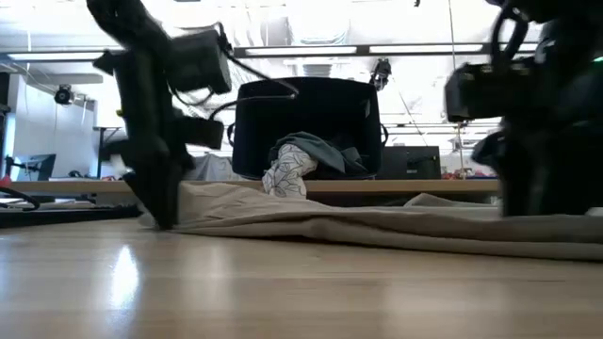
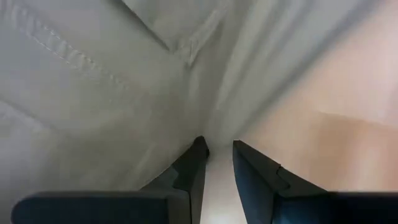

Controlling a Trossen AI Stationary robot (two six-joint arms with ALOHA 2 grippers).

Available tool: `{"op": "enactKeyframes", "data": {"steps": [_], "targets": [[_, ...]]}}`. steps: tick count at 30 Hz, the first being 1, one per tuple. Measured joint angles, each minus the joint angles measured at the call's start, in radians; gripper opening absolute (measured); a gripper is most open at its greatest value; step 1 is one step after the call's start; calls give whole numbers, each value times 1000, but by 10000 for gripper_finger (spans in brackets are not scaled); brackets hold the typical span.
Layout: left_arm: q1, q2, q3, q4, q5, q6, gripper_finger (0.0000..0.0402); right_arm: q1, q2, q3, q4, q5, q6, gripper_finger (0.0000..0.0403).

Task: Fold Laundry from Bin
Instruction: Fold the brown shorts from the blue laundry basket

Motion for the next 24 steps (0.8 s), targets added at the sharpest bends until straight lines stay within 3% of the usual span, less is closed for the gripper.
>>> {"op": "enactKeyframes", "data": {"steps": [4, 6, 10, 13, 18, 21, 24], "targets": [[-23, -78, 85, -38, 123, 29, 68, 4, -107, 23, -159, 18, -4, 189], [-35, -108, 117, -30, 163, 35, 68, 3, -173, 41, -128, 69, -5, 189], [-47, -144, 144, 106, 159, 76, 68, 4, -268, 30, -148, 203, 9, 189], [-27, -133, 131, 280, 70, 102, 68, -8, -293, 10, -141, 318, 36, 189], [67, -7, 122, 274, -128, 108, 68, -57, -213, -49, -97, 365, 86, 189], [105, 84, 122, 206, -126, 81, 68, -58, -135, -55, -48, 327, 91, 189], [102, 158, 125, 109, -50, 21, 68, -52, -60, -54, -65, 295, 87, 189]]}}
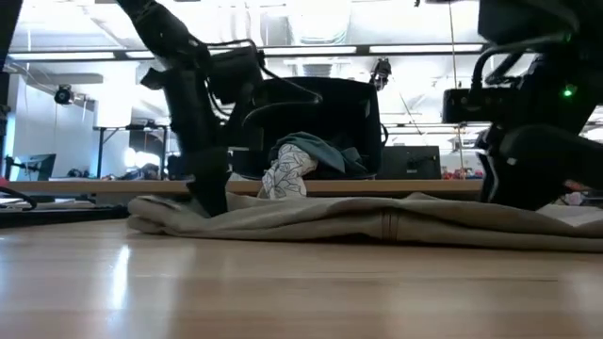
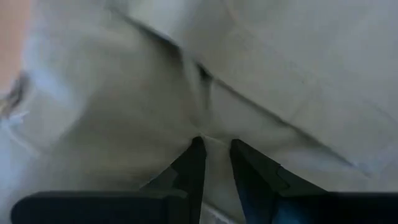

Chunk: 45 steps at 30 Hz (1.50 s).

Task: Fold Laundry from Bin
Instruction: Fold the brown shorts from the blue laundry basket

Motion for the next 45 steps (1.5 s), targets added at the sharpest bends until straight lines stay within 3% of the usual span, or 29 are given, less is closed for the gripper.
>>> {"op": "enactKeyframes", "data": {"steps": [4, 9, 13, 15, 19, 25, 29, 32, 40, 45], "targets": [[-71, 31, 7, -109, 109, -75, 68, -2, 26, 5, -61, -5, 13, 189], [-180, -60, -7, -232, 165, -143, 68, -2, -83, 4, -129, -41, -41, 189], [-211, -220, -3, -266, 151, -178, 68, -18, -233, 10, -107, 91, -81, 189], [-210, -303, -5, -260, 91, -190, 68, -62, -300, -1, -127, 144, -85, 189], [-182, -428, -4, -40, -34, -123, 68, -218, -413, -23, -119, 161, -144, 189], [9, -390, -2, 297, 32, -34, 69, -524, -460, -56, -30, 14, -348, 189], [137, -240, -2, 371, 56, -11, 84, -658, -416, -100, 175, -167, -465, 189], [176, -109, -4, 437, 103, -3, 100, -665, -372, -157, 415, -235, -574, 189], [123, 162, 1, 547, 119, -59, 136, -582, -113, -393, 1181, -235, -650, 172], [67, 230, 5, 578, 58, -107, 181, -502, 90, -490, 1457, -164, -631, 158]]}}
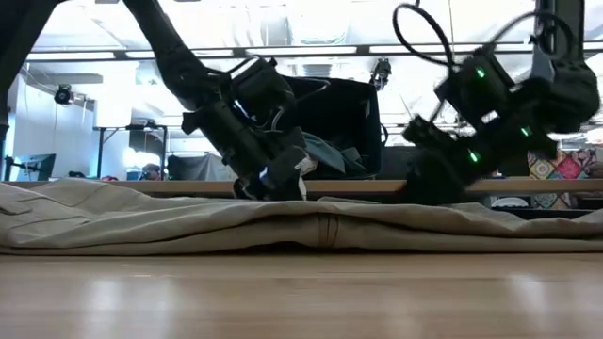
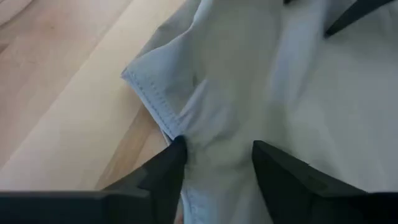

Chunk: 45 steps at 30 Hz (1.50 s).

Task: Fold Laundry from Bin
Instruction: Fold the brown shorts from the blue laundry basket

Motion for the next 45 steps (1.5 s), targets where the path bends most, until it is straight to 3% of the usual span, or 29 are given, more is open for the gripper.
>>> {"op": "enactKeyframes", "data": {"steps": [6, 9, 13, 20, 24, 30, 35, 41, 45], "targets": [[-5, -81, -4, -77, -29, -24, 241, 40, 94, -25, 77, 74, 45, 151], [21, -156, 2, -147, -62, -5, 252, 40, 20, -40, 44, 41, 68, 151], [95, -222, 47, -101, -70, 49, 254, 40, -160, -53, -2, 21, 51, 159], [186, -113, 89, -47, 194, 121, 254, 40, -447, -71, -314, 27, 24, 182], [189, -20, 92, -42, 204, 92, 254, 44, -540, -79, -469, 25, 73, 189], [190, 58, 87, 145, 233, -30, 252, 48, -595, -83, -584, 25, 99, 189], [191, 90, 91, 223, 239, -52, 198, 49, -596, -82, -604, 25, 103, 189], [195, 79, 93, 206, 211, -51, 25, 49, -677, -54, -802, 48, 104, 189], [190, 13, 122, 187, 232, -22, 18, 49, -751, 1, -979, 99, 104, 189]]}}
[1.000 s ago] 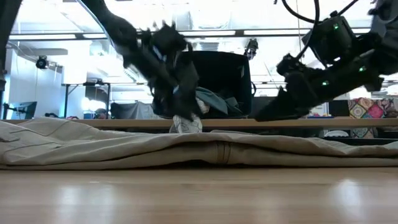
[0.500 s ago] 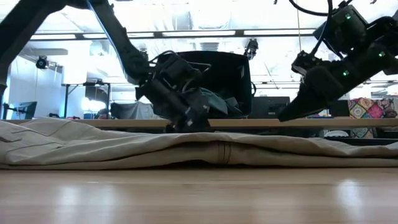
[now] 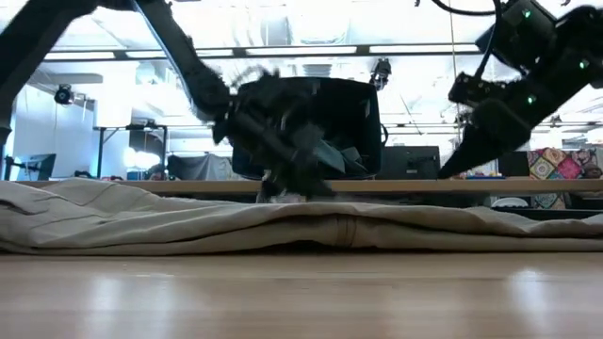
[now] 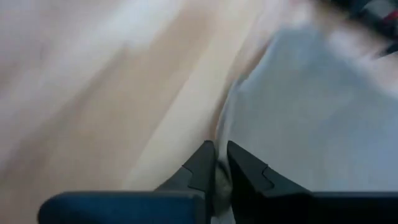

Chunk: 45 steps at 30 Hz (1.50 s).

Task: Fold Laundry from Bin
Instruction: Fold the brown shorts from the blue laundry basket

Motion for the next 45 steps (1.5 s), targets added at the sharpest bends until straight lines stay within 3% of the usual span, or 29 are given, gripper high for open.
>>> {"op": "enactKeyframes", "data": {"steps": [5, 9, 12, 16, 19, 23, 27, 29, 33, 37, 40, 45], "targets": [[-41, -78, 35, -2, -9, 47, 3, 0, -60, 56, -64, -8, -3, 189], [-100, -112, 37, -4, -31, 97, 3, 0, -68, 60, -53, -165, -43, 189], [-151, -111, 30, -13, -41, 159, 2, 12, -37, 35, -41, -216, -31, 189], [-233, -81, 27, -13, -166, 178, 7, 29, 30, -12, -48, -214, 32, 189], [-288, -40, 27, 25, -258, 200, 20, 29, 71, -15, -39, -214, 56, 189], [-343, 22, 34, 67, -266, 231, 47, 28, 86, 17, -67, -227, 53, 189], [-358, 74, 36, 66, -263, 229, 85, 29, 50, 125, -210, -258, 23, 189], [-355, 96, 36, 64, -265, 233, 105, 29, 31, 186, -251, -239, -10, 189], [-356, 125, 36, 69, -259, 260, 141, 26, 22, 247, -183, -79, -73, 189], [-354, 132, 36, 58, -181, 286, 165, -5, 65, 238, -100, 37, -94, 189], [-355, 132, 38, 31, -171, 283, 172, -23, 114, 216, -103, -19, -70, 187], [-351, 130, 40, -15, -168, 250, 173, -13, 207, 185, -183, -250, -15, 180]]}}
